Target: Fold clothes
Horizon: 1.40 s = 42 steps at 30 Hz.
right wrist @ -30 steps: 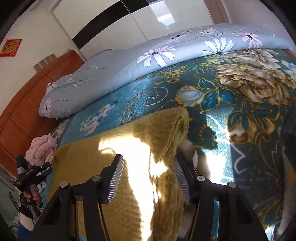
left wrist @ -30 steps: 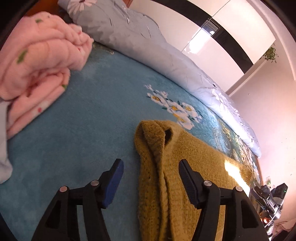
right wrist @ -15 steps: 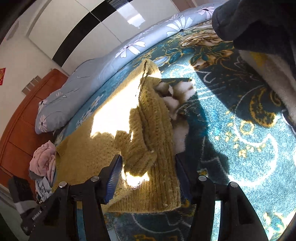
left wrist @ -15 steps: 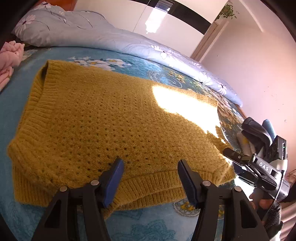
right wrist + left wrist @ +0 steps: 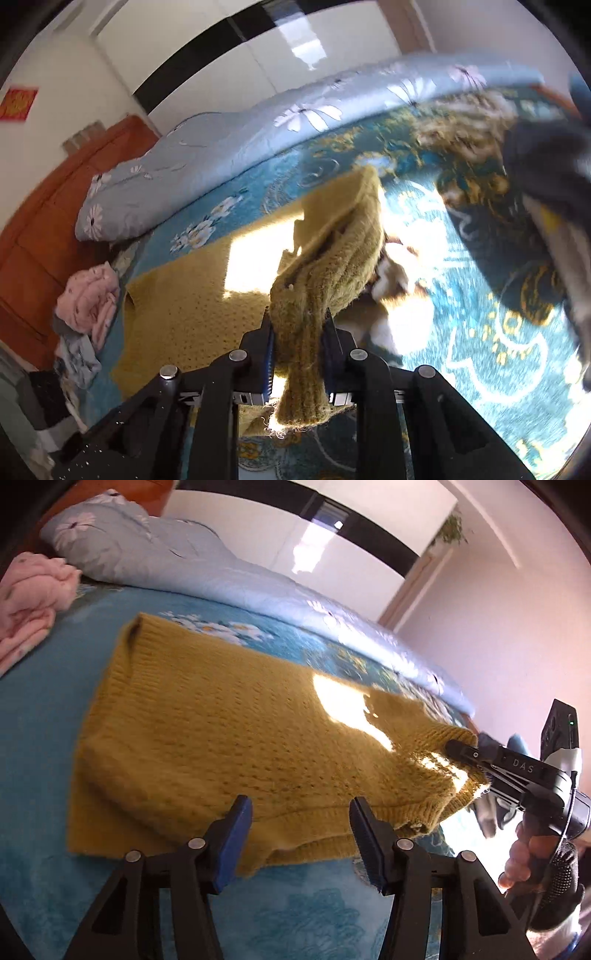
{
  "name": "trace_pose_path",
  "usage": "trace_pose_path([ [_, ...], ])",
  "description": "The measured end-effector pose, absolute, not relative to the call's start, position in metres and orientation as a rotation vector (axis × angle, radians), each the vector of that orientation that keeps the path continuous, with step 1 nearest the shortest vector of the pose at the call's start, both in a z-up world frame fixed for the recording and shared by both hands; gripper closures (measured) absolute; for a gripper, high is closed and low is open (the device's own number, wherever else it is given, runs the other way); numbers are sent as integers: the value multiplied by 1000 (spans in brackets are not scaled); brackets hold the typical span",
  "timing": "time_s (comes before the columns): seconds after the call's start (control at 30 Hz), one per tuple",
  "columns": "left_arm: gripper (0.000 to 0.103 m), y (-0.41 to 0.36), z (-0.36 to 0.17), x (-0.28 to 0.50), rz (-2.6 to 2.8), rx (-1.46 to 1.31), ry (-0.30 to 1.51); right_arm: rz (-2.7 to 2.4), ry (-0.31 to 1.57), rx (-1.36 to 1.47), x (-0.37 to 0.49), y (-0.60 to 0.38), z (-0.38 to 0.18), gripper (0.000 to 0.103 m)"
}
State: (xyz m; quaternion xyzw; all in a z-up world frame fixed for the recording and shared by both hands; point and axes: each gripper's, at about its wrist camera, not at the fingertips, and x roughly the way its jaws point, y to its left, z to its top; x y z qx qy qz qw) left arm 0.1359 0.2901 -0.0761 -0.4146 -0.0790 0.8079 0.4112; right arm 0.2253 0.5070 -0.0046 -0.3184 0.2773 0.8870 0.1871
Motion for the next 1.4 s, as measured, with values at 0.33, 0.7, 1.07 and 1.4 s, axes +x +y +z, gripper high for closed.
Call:
trace_pose_path([
  [0.33, 45, 146, -55, 97, 2259, -970, -582, 2875, 144, -1031, 105, 357, 53, 82],
  [0.7, 45, 111, -80, 82, 2262, -1060, -683, 2859, 96, -1414, 63, 290, -30, 79],
  [1.07, 40, 179, -58, 59, 2053, -1040, -530, 3017, 162, -1291, 109, 314, -2, 57],
  [1.4, 60, 263, -80, 23, 1975, -1201, -279, 2751, 432, -1156, 168, 407, -16, 53],
])
